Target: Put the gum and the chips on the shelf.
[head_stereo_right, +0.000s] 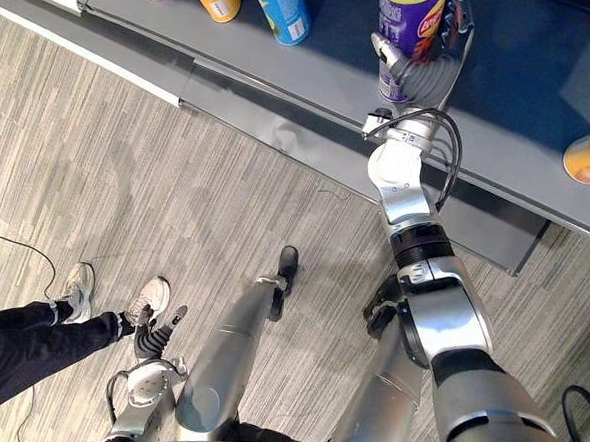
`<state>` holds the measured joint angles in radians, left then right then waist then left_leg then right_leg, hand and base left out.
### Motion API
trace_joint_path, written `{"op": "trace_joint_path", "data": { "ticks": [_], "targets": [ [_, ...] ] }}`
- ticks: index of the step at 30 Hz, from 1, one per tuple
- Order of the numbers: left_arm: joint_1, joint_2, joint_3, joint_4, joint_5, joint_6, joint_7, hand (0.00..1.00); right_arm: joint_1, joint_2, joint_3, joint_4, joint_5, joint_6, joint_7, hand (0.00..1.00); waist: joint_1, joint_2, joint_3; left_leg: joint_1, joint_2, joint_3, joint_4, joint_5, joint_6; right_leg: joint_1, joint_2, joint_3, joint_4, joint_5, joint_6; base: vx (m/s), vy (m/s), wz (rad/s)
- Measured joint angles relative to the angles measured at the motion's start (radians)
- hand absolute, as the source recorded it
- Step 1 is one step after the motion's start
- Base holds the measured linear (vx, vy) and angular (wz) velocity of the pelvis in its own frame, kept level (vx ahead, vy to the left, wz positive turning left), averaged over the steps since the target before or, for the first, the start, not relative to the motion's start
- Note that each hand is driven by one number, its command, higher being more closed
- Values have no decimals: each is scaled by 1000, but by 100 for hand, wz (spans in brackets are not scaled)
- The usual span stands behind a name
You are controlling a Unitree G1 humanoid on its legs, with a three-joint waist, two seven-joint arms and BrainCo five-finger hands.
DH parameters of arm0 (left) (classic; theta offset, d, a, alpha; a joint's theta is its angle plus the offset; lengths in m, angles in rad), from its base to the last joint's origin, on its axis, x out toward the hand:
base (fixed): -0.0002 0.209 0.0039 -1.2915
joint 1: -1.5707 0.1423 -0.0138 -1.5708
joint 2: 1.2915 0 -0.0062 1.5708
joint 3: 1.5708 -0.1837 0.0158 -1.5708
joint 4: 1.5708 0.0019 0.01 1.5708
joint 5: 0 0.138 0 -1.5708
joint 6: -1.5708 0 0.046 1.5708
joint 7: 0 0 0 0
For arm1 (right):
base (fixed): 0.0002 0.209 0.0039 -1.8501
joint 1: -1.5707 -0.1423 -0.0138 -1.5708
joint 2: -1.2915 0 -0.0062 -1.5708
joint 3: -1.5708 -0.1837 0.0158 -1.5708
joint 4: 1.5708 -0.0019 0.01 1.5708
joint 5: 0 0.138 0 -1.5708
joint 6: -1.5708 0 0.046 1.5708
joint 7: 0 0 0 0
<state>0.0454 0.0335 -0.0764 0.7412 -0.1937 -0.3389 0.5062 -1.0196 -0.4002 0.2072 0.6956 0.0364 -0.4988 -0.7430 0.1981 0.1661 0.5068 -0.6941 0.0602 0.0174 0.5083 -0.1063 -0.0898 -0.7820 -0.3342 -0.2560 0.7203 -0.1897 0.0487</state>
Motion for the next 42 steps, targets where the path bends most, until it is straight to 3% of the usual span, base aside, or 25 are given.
{"op": "trace_joint_path", "data": {
  "ticks": [6, 7, 19, 24, 29, 32, 34, 38, 40, 42],
  "targets": [
    [0, 1, -5, -1, 2, -2, 0, 0, -13, -14, 18, 27, 3, -11, 31, 100, 2, 2, 1, -2, 1, 1, 5, -2, 1, 0, 1, 1, 0, 0, 0, 0, 0, 0],
    [0, 2, -6, 0, 3, -3, 2, 0, -13, -22, 31, 28, 3, -12, 47, 0, 2, 2, 1, -3, 2, 1, 5, -2, 1, 0, 2, 2, -1, 0, 0, 0, 0, 0],
    [0, 13, -21, 2, 1, -11, -2, 0, 9, -15, 81, 93, 50, -14, 155, 0, 1, 2, 1, 3, 27, 10, 35, -24, -1, 14, 27, 8, -11, 4, -3, 30, 3, -6],
    [0, 17, -23, 12, -2, -8, -2, 0, 105, 4, 85, 115, 63, -13, 185, 0, -6, 0, 1, 53, 41, 17, 32, -33, 0, 69, 42, 6, -33, 7, -4, 30, -1, -8],
    [0, 26, -23, 27, -34, -3, -24, 0, 208, 44, 67, 146, 92, -4, 189, 0, -12, -18, -3, 121, 61, 29, -1, -33, 0, 144, 70, 2, -96, 25, 3, 28, -2, -13],
    [1, 52, -22, 51, -74, 0, -112, 0, 268, 85, 36, 146, 93, 12, 216, 0, -34, -42, -10, 169, 73, 39, -28, -32, 0, 198, 87, -4, -145, 42, 5, 68, 2, -12],
    [2, 73, -16, 62, -117, 6, -189, 0, 338, 116, -9, 146, 93, 28, 242, 0, -38, -79, -26, 229, 81, 65, -75, -26, -1, 247, 101, 5, -200, 63, 10, 109, 24, -26],
    [11, 101, -12, 90, -165, 41, -272, 0, 460, 170, -97, 141, 100, 46, 279, 0, -61, -119, -40, 363, 85, 96, -184, -2, 1, 371, 124, 7, -317, 101, 20, 126, 39, -20],
    [20, 111, -8, 99, -194, 62, -339, 0, 541, 190, -133, 119, 99, 57, 311, 0, -66, -136, -51, 429, 85, 109, -250, 19, -1, 429, 139, 11, -389, 127, 29, 143, 42, -15],
    [43, 124, 3, 104, -249, 85, -422, 0, 677, 213, -153, 30, 122, 86, 387, 0, -97, -155, -73, 488, 82, 110, -312, 33, -4, 496, 155, 6, -464, 161, 35, 150, 41, -4]
  ]
}}
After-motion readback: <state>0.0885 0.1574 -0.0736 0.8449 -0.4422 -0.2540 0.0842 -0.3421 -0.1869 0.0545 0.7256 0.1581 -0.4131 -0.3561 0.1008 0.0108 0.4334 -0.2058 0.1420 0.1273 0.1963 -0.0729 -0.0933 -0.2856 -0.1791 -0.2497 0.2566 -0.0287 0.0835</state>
